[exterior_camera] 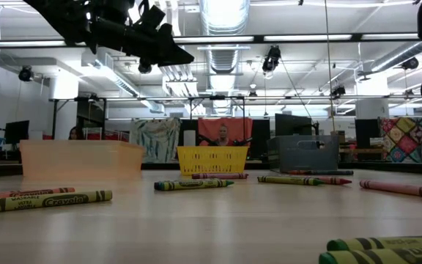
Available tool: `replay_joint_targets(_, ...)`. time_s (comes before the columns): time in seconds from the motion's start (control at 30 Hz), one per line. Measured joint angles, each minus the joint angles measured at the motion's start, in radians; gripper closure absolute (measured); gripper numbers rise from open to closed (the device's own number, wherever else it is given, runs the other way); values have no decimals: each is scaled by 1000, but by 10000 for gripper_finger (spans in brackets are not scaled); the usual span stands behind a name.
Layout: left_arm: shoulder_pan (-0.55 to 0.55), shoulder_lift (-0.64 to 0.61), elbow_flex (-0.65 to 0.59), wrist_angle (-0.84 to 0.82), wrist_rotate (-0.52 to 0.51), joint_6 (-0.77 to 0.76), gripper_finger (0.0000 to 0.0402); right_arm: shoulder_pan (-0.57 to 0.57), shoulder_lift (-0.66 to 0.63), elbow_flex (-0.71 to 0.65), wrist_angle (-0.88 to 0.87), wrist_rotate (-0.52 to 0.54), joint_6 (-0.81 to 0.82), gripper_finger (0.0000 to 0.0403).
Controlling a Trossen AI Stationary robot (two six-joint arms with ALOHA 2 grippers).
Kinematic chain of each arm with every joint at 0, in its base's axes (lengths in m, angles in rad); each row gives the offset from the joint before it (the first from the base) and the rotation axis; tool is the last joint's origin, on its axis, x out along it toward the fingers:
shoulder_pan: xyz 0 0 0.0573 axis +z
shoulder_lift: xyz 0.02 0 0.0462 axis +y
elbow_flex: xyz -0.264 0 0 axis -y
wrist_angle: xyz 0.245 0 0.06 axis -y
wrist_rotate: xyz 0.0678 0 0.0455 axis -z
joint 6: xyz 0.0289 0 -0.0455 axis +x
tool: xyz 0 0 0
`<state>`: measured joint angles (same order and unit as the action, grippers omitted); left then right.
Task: Sort crayons
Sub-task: Put the green crayon into the black bin
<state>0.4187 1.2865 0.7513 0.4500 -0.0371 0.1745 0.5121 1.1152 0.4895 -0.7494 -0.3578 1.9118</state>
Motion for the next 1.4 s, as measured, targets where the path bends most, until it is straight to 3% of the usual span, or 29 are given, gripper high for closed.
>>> replay_joint_targets(0.33, 0, 2, 0, 0, 0, 0, 318, 0, 0, -21, 0, 36, 0, 299)
replay_joint_targets(0.87, 0, 2, 0, -1, 0, 0, 318, 0, -1, -51, 19, 84, 5, 389)
replay_joint_targets(1.17, 0, 2, 0, -2, 0, 0, 318, 0, -2, -37, 5, 95, 15, 393)
replay_joint_targets(1.4, 0, 2, 0, -1, 0, 0, 318, 0, -1, 71, -152, 159, 15, 394)
